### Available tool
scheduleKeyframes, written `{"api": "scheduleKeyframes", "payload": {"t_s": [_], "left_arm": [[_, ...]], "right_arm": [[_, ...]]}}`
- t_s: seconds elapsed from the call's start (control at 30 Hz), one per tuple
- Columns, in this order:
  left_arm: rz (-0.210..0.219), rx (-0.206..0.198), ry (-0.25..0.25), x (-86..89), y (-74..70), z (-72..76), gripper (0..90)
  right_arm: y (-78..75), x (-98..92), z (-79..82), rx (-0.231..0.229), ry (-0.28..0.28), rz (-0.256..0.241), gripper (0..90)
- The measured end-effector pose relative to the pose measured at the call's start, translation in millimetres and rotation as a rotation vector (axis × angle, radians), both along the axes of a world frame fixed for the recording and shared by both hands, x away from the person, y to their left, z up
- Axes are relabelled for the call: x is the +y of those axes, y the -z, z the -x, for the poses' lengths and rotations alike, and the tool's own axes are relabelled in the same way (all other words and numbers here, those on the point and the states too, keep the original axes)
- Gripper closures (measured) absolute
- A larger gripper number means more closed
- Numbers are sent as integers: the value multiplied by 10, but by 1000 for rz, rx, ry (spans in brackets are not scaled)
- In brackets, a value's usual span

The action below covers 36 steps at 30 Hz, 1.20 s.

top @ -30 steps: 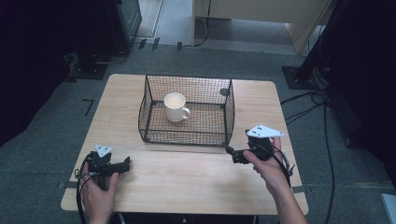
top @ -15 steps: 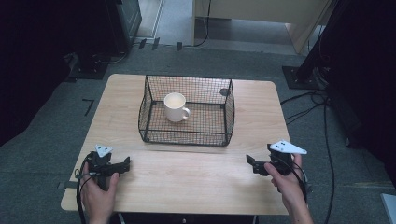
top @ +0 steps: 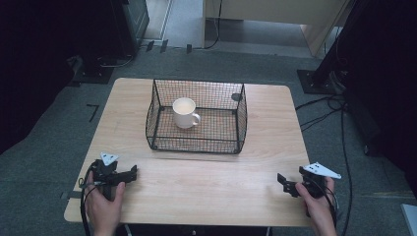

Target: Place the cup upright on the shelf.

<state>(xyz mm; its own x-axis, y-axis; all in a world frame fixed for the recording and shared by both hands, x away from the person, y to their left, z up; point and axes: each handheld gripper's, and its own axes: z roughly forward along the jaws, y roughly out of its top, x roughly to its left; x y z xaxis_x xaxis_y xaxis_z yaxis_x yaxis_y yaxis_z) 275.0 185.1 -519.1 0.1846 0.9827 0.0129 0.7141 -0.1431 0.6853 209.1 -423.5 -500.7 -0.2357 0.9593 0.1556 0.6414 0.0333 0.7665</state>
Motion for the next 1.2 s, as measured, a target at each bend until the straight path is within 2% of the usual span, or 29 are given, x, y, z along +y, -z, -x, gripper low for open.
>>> {"api": "scheduleKeyframes", "payload": {"t_s": [0.27,0.4,0.47,1.2], "left_arm": [[0,0,0,0,0,0,0],[0,0,0,0,0,0,0],[0,0,1,0,0,0,0],[1,0,7,-18,1,-5,0]], "right_arm": [[172,-66,61,37,36,46,36],[246,-41,71,62,40,112,32],[257,-26,78,56,37,141,34],[264,-1,54,67,37,148,0]]}}
